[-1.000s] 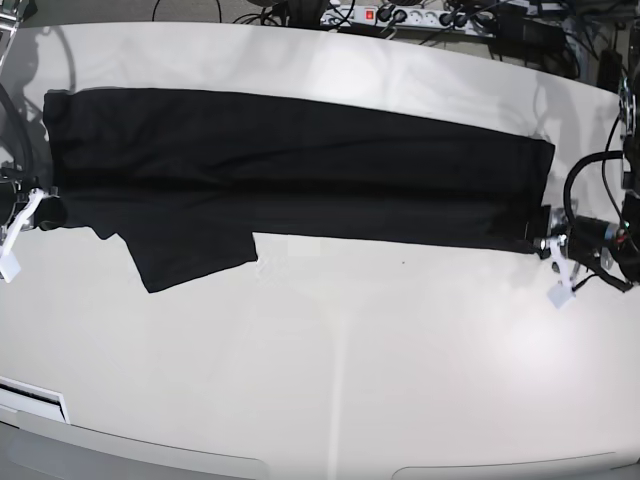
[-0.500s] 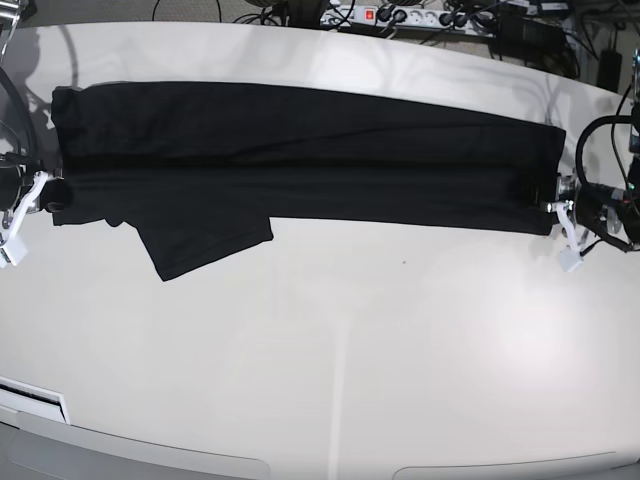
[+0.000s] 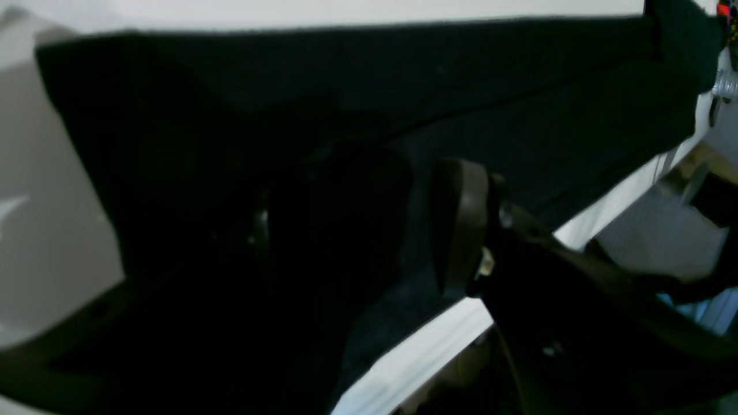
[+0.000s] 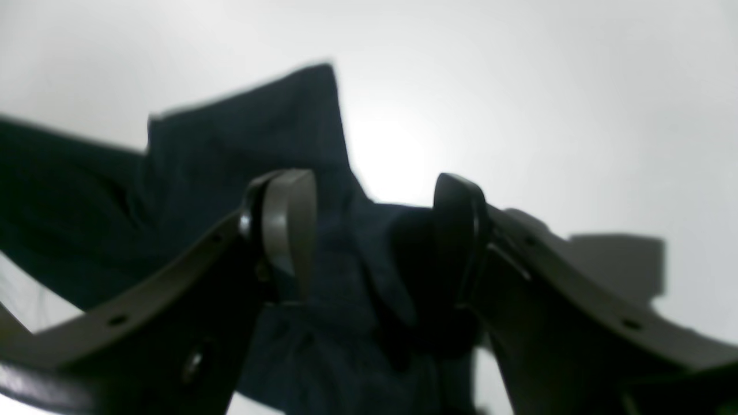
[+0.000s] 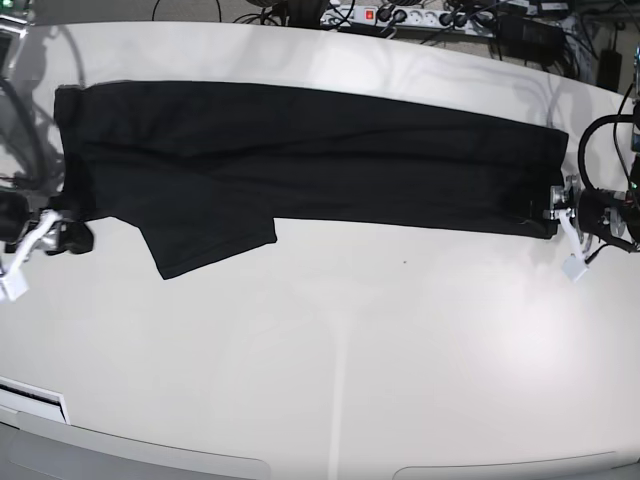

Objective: Layout the t-shirt on the table in an organized manner, then fold the t-shirt properly
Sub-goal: 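Move the right gripper to the strip's end and grasp it, then straighten the strip's end with the right gripper, then regrasp the strip's other end with the left gripper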

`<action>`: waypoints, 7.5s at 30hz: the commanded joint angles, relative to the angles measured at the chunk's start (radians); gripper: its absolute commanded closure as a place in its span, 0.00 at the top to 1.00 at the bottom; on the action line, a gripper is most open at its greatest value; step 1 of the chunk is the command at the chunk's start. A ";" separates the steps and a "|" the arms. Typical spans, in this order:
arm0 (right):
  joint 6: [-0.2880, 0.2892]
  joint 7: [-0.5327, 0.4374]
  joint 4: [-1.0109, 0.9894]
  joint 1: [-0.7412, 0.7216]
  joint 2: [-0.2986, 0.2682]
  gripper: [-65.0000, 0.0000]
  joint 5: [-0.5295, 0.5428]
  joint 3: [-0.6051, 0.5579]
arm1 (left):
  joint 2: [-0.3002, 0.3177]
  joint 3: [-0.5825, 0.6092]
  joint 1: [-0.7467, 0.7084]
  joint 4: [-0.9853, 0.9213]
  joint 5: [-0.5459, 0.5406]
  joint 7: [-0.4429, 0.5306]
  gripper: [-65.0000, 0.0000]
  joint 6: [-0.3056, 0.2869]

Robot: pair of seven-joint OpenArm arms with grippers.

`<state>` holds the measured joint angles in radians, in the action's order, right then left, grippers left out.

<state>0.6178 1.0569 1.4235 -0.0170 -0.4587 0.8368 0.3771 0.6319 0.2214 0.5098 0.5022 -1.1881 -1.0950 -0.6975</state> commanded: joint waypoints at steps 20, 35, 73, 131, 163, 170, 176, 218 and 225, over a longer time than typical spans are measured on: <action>-0.199 -0.378 -0.358 -0.188 0.153 0.53 -0.401 -0.271 | 0.007 -0.004 0.017 0.006 0.008 0.026 0.55 -0.001; 0.075 -0.366 -0.531 -0.285 0.206 0.03 -0.365 -0.271 | -0.006 -0.005 0.017 0.006 0.008 0.026 0.55 -0.001; 0.080 0.167 0.662 0.587 0.206 0.00 0.005 -0.271 | -0.006 -0.005 0.018 0.006 0.007 0.049 0.55 -0.001; -0.533 -0.253 0.343 0.267 0.212 0.05 -0.610 -0.271 | -0.006 -0.007 0.019 0.006 0.000 0.057 0.55 -0.001; -0.697 -0.139 0.470 0.322 0.247 0.44 -0.822 -0.270 | -0.019 -0.007 0.020 0.006 0.001 0.078 0.55 -0.001; -0.765 -0.092 0.628 0.322 0.223 0.38 -0.943 -0.246 | -0.016 -0.009 0.020 0.006 0.000 0.078 0.55 -0.001; -0.473 -0.122 0.682 0.348 0.225 0.00 -0.689 -0.237 | -0.006 -0.172 0.020 0.006 -0.003 0.040 0.55 -0.001; -0.225 -0.260 0.039 0.249 0.229 0.00 -0.492 -0.241 | -0.007 -0.269 -0.280 0.072 0.034 0.014 0.58 -0.001; -0.225 -0.259 0.042 0.248 0.229 0.00 -0.492 -0.241 | -0.018 -0.188 -0.280 0.164 0.024 0.014 0.09 -0.001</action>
<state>0.3927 0.7624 1.4631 0.2295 -0.2264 0.3527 0.1356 0.5957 0.0326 0.2268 0.6624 -1.1965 -1.0485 -0.7116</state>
